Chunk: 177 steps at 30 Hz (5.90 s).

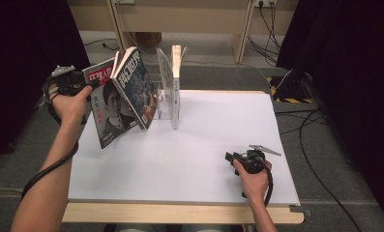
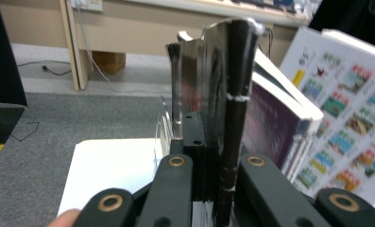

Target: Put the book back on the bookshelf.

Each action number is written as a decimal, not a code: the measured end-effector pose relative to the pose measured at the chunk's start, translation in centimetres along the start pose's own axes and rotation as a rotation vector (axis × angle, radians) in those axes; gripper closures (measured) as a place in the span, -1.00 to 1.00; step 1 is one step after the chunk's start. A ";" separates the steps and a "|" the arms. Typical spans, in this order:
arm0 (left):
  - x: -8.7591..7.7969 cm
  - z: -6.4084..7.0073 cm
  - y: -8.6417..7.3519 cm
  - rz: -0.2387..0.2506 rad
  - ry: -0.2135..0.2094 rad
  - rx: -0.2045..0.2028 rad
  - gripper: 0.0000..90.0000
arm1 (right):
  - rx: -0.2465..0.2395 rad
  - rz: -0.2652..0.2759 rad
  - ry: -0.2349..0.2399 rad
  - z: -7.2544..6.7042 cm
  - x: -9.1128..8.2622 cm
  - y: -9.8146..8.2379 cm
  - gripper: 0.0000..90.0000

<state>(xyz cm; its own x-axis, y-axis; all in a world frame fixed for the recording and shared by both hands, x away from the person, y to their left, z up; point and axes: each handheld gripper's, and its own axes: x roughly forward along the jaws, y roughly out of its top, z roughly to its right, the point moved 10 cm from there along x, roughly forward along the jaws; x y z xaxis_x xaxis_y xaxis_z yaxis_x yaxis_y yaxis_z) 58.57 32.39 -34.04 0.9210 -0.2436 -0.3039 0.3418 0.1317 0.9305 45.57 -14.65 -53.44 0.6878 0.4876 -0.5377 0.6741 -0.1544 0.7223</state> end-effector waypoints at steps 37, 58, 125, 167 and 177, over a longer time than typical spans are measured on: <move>0.3 0.2 -0.7 0.093 0.015 0.060 0.79 | 0.002 0.005 -0.002 0.1 -0.1 0.1 0.32; 1.2 0.1 0.0 -0.028 0.023 0.064 0.91 | 0.008 -0.010 0.002 0.1 0.1 -0.2 0.31; 5.1 -0.3 1.5 0.072 0.122 0.022 0.86 | 0.012 -0.005 0.001 0.8 -0.4 0.1 0.32; -4.4 -0.9 -2.5 0.066 0.069 -0.013 -0.07 | 0.027 0.041 -0.030 1.7 -1.7 1.2 0.31; -6.1 -1.1 -5.5 0.035 0.066 -0.013 -0.08 | 0.018 0.051 -0.038 1.6 -2.2 1.4 0.31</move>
<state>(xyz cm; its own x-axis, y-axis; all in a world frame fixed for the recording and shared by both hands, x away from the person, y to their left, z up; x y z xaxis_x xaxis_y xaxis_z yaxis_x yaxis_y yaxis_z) 51.25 34.25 -37.55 0.9426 -0.1750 -0.2845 0.3113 0.1518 0.9381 45.47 -17.26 -51.91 0.7312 0.4455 -0.5166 0.6421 -0.1938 0.7417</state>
